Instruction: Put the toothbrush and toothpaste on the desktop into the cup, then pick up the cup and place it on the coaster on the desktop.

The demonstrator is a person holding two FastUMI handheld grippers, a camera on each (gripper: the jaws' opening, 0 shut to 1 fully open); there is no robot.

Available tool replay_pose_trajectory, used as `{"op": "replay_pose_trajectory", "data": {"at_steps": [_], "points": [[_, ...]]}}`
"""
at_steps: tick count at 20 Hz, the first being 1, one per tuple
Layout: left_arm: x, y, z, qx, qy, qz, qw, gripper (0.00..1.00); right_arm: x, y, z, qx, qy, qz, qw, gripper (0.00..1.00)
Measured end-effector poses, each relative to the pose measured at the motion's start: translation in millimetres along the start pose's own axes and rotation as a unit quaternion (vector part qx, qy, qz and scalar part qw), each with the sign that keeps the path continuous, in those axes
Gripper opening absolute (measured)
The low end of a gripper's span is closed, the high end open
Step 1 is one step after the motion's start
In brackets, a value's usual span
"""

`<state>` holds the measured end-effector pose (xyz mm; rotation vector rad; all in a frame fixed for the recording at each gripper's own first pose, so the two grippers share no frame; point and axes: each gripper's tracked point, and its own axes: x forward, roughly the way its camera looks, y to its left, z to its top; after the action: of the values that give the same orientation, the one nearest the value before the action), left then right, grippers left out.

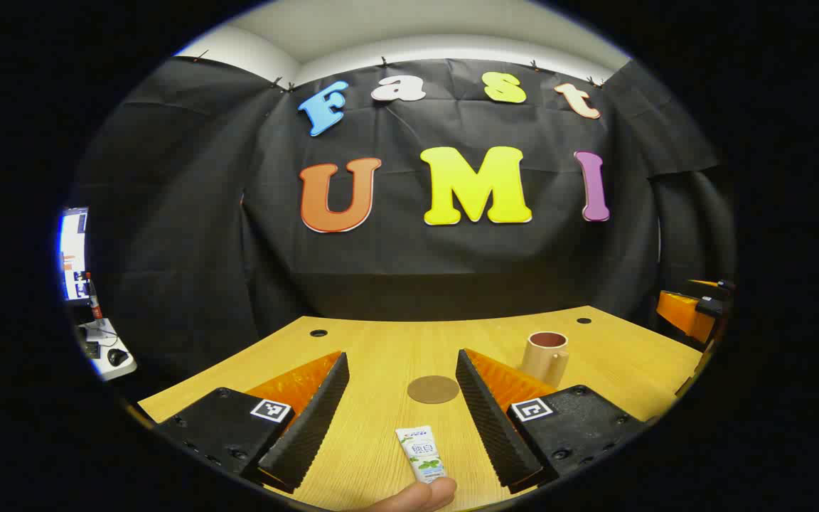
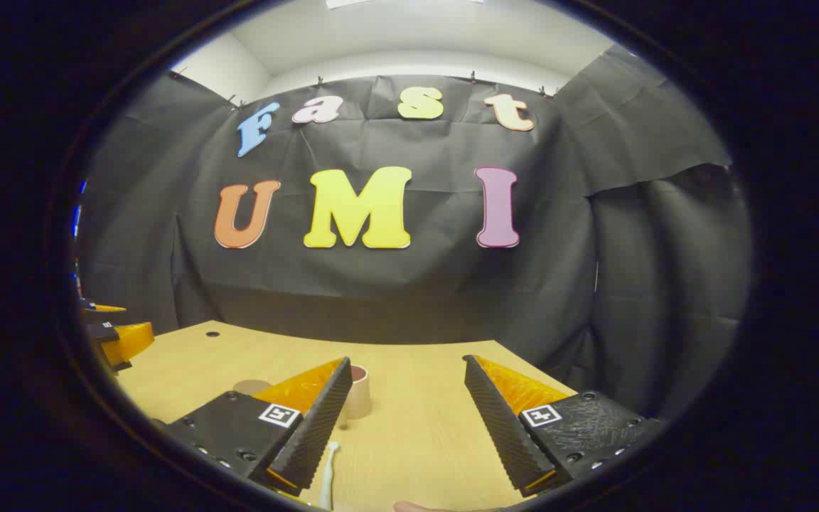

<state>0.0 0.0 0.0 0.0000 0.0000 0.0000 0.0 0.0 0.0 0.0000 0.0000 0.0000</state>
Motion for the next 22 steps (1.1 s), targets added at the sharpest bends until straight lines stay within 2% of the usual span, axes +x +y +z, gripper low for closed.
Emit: {"op": "replay_pose_trajectory", "data": {"at_steps": [5,17,22], "points": [[1.5,6.3,5.8,-0.006,0.002,0.016,1.000,0.96,-2.8,7.8,-6.0,-0.022,0.011,0.009,1.000,0.97],[-2.6,-6.2,7.6,-0.014,0.004,-0.003,1.000,0.96,-1.6,11.7,-13.1,-0.014,0.026,0.021,0.999,0.97],[-0.9,-4.5,-3.4,-0.017,0.015,-0.004,1.000,0.96,7.1,24.8,-48.4,-0.015,0.070,0.040,0.997,0.97]]}}
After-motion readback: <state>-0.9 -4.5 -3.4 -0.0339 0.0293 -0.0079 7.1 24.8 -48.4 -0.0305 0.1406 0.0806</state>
